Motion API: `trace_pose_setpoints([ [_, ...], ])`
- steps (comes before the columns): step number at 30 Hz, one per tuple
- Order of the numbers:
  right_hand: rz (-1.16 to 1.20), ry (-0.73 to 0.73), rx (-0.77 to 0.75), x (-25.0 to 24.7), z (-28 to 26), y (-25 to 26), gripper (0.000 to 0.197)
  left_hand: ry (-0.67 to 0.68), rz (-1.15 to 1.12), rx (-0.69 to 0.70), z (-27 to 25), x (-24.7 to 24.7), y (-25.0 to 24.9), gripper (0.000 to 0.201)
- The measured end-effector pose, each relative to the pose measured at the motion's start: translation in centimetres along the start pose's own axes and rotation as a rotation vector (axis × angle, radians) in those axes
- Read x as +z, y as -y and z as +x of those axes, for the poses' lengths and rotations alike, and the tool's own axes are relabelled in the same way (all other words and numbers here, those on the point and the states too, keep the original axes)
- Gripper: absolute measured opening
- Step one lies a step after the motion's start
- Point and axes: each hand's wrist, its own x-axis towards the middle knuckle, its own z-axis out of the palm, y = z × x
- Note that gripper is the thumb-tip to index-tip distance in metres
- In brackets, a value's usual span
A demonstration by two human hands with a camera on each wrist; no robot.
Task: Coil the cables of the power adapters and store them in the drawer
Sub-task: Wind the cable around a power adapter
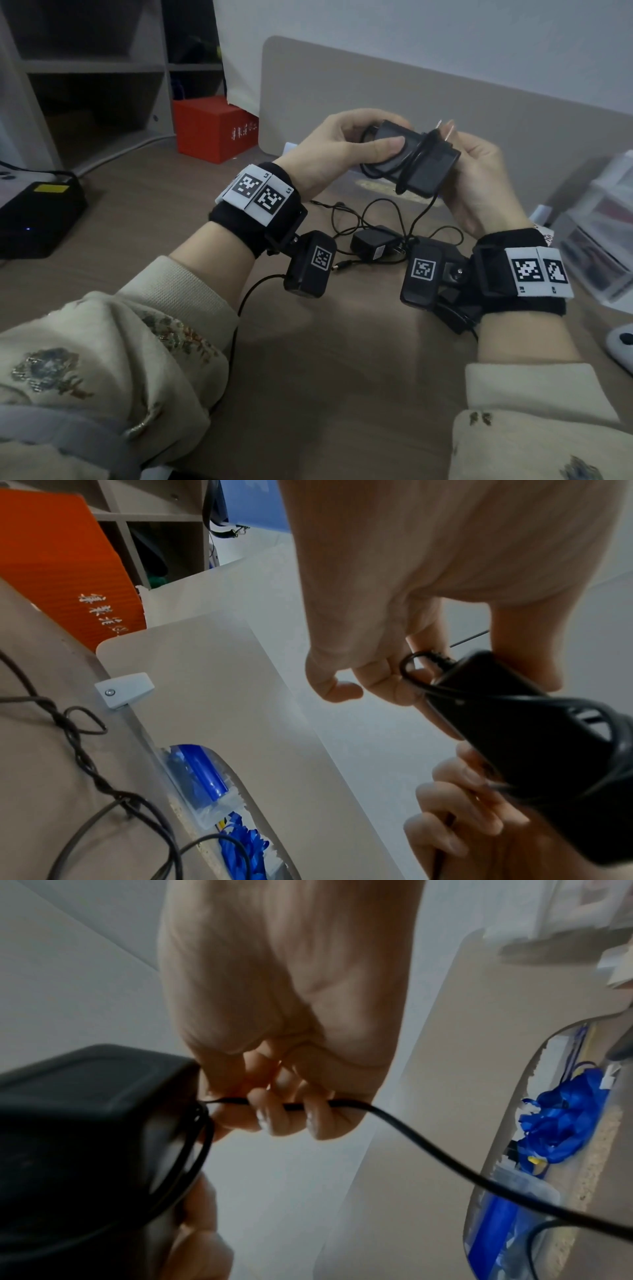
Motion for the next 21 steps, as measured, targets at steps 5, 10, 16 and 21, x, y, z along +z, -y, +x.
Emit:
trace_pose_setpoints([
  [5, 0.071, -0.018, 0.007, 1.7, 0.1, 0.5, 0.029, -0.111, -0.058, 0.026, 0.0, 0.3, -0.5, 0.024],
  [10, -0.068, 0.045, 0.011, 3.3, -0.1, -0.3, 0.027, -0.198, -0.006, 0.040, 0.1, 0.1, -1.1, 0.023],
  [16, -0.292, 0.075, -0.051, 5.5, -0.2, -0.7, 0.027, -0.418, 0.080, 0.105, 0.2, -0.2, -1.3, 0.022],
  [21, -0.589, 0.134, -0.068, 6.0, -0.3, -0.8, 0.030, -0.520, 0.123, 0.148, 0.2, -0.6, -1.2, 0.022],
])
